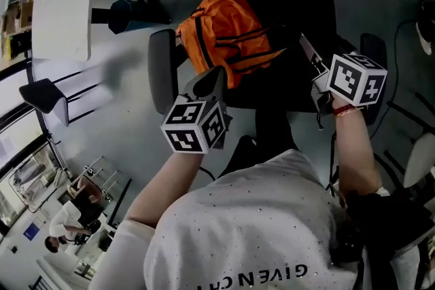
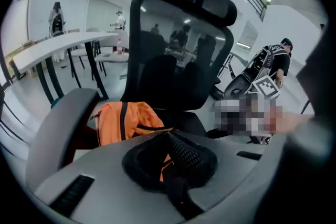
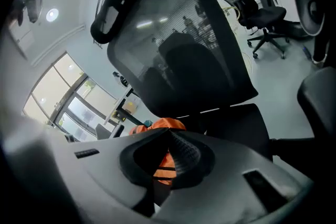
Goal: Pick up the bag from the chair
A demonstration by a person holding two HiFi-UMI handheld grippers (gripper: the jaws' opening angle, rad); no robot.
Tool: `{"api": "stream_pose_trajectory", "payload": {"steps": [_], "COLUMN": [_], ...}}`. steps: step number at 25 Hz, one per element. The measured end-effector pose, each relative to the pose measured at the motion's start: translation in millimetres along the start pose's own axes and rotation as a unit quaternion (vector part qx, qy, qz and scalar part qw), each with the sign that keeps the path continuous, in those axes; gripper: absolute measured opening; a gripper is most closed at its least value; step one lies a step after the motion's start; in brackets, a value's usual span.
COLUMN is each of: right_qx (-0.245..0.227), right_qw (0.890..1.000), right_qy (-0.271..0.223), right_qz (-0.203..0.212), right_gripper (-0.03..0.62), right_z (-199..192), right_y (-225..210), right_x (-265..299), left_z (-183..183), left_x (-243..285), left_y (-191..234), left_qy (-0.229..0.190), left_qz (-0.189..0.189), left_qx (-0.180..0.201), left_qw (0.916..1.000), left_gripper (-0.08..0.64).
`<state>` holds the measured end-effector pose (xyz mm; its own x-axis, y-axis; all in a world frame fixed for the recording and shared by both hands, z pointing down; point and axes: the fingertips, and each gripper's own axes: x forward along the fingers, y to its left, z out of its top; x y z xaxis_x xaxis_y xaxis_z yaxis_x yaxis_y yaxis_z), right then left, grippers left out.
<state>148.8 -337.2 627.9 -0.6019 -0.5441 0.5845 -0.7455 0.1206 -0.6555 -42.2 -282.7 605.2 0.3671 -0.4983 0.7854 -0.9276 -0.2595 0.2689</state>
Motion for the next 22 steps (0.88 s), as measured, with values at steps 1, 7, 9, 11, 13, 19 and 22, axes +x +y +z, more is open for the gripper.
{"api": "stream_pose_trajectory", "payload": {"steps": [1,7,9,11,13,19,22], "right_qx": [0.008,0.042,0.051,0.06,0.068,0.083,0.1], "right_qw": [1.0,0.999,0.998,0.996,0.995,0.992,0.991], "right_qy": [0.001,0.029,0.047,0.06,0.072,0.091,0.088], "right_qz": [-0.002,0.006,0.008,0.009,0.01,0.015,0.017], "right_gripper": [0.005,0.003,0.004,0.004,0.003,0.003,0.005], "right_z": [-2.2,-31.8,-48.7,-60.2,-69.1,-91.6,-99.6], "right_y": [-8.1,-35.1,-33.6,-34.0,-38.3,-56.8,-63.6], "right_x": [0.1,10.0,9.2,5.7,1.6,2.8,6.4], "left_z": [-5.0,-39.9,-54.9,-63.0,-64.9,-75.7,-86.5], "left_x": [12.7,79.1,89.1,95.8,101.9,122.5,134.7], "left_y": [2.6,27.0,30.5,30.1,26.8,25.0,30.1], "left_qy": [0.017,0.11,0.141,0.157,0.156,0.164,0.182], "left_qz": [0.004,0.035,0.036,0.042,0.059,0.122,0.139], "left_qx": [-0.003,-0.026,-0.045,-0.056,-0.048,0.044,0.038], "left_qw": [0.9998,0.993,0.9883,0.9851,0.9848,0.9779,0.9727], "left_gripper": [0.012,0.055,0.129,0.211,0.267,0.308,0.31]}}
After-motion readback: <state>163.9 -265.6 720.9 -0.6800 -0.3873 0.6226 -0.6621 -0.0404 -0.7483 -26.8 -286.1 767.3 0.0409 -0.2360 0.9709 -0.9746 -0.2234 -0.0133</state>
